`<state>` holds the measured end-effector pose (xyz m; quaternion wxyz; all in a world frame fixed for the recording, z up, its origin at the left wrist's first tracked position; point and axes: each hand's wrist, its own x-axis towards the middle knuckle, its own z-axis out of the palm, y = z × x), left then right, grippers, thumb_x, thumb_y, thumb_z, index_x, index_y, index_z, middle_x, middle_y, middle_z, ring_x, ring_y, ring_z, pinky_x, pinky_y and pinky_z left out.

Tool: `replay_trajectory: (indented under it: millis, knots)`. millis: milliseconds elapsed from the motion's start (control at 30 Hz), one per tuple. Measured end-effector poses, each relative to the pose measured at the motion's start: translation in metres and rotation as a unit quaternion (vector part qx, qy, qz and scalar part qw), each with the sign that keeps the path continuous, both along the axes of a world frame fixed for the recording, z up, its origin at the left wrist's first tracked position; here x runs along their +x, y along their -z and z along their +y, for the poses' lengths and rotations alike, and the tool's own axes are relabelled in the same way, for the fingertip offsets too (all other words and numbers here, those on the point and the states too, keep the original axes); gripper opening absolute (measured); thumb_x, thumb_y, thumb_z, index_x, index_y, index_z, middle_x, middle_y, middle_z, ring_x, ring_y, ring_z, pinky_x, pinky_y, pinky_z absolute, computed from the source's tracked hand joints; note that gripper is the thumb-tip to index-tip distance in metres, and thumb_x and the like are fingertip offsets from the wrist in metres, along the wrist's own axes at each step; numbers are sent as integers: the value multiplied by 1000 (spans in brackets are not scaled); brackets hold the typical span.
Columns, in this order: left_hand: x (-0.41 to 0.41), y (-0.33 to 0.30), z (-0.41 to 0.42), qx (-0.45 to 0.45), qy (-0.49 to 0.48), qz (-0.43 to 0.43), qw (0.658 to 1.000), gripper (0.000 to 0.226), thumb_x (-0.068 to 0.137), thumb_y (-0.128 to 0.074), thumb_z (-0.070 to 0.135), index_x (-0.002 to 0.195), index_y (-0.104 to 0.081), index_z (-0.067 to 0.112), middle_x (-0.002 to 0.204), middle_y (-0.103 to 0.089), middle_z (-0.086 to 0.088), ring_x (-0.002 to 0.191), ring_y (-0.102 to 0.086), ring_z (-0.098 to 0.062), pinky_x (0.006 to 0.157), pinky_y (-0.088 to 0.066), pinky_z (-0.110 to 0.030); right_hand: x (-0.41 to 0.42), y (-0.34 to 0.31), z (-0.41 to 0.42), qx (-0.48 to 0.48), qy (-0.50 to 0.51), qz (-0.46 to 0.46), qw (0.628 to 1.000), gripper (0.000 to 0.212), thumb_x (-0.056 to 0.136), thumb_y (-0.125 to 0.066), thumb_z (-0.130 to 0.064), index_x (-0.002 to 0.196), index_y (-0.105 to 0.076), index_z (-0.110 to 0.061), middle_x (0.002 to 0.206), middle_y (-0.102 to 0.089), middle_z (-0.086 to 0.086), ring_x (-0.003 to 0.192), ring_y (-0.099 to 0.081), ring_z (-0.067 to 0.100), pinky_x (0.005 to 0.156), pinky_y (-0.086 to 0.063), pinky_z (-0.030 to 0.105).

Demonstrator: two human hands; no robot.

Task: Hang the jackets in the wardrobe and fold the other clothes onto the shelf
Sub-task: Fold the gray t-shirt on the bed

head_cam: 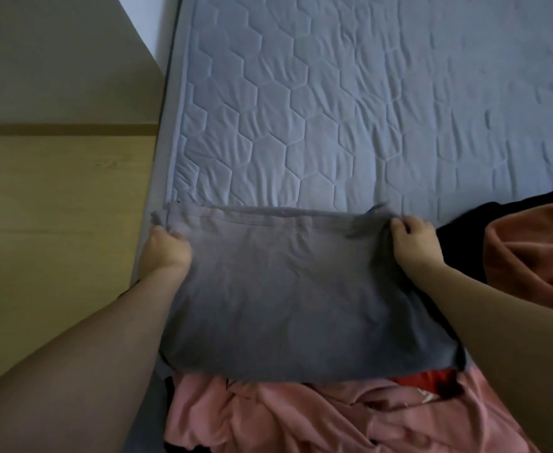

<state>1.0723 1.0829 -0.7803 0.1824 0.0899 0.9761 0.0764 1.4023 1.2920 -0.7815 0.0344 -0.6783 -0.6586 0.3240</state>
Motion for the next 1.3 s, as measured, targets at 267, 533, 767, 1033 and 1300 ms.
replay_trajectory:
  millis: [267,533,767,1033,1300]
  knots:
    - [-18,6,-1,121,-56,120,984,31,102,-31,30,112,-45,4,119,-57,-28,107,-55,-49,82,-42,-51,-9,17,14,1,213,-7,977,34,101,-38,-23,108,-62,0,118,-60,25,109,-56,39,87,-42,35]
    - [-38,38,7,82,-124,-3,989,76,87,-47,62,130,-44,0,135,-49,-26,122,-47,-46,100,-39,-49,-2,39,25,-65,206,-38,976,78,92,-39,-61,127,-51,7,129,-53,28,116,-52,43,94,-41,39]
    - [-38,18,22,73,-18,32,997,47,96,-46,38,124,-50,0,130,-52,-28,120,-48,-47,97,-40,-47,-19,32,21,-176,158,112,965,44,96,-53,-38,127,-53,-6,125,-58,15,103,-57,30,86,-43,33]
    - [-52,-27,48,228,-176,-30,957,42,99,-42,26,131,-36,-1,131,-51,-27,114,-54,-42,93,-45,-41,-69,-50,115,19,23,78,996,53,93,-55,-44,129,-41,-8,126,-53,23,107,-55,40,81,-44,42]
    - [27,-19,-18,204,-235,-227,923,69,85,-66,41,138,-45,1,132,-56,-18,111,-58,-36,95,-49,-45,-6,-1,45,-255,64,1,965,50,90,-64,-29,128,-51,1,119,-60,26,99,-60,38,81,-49,42]
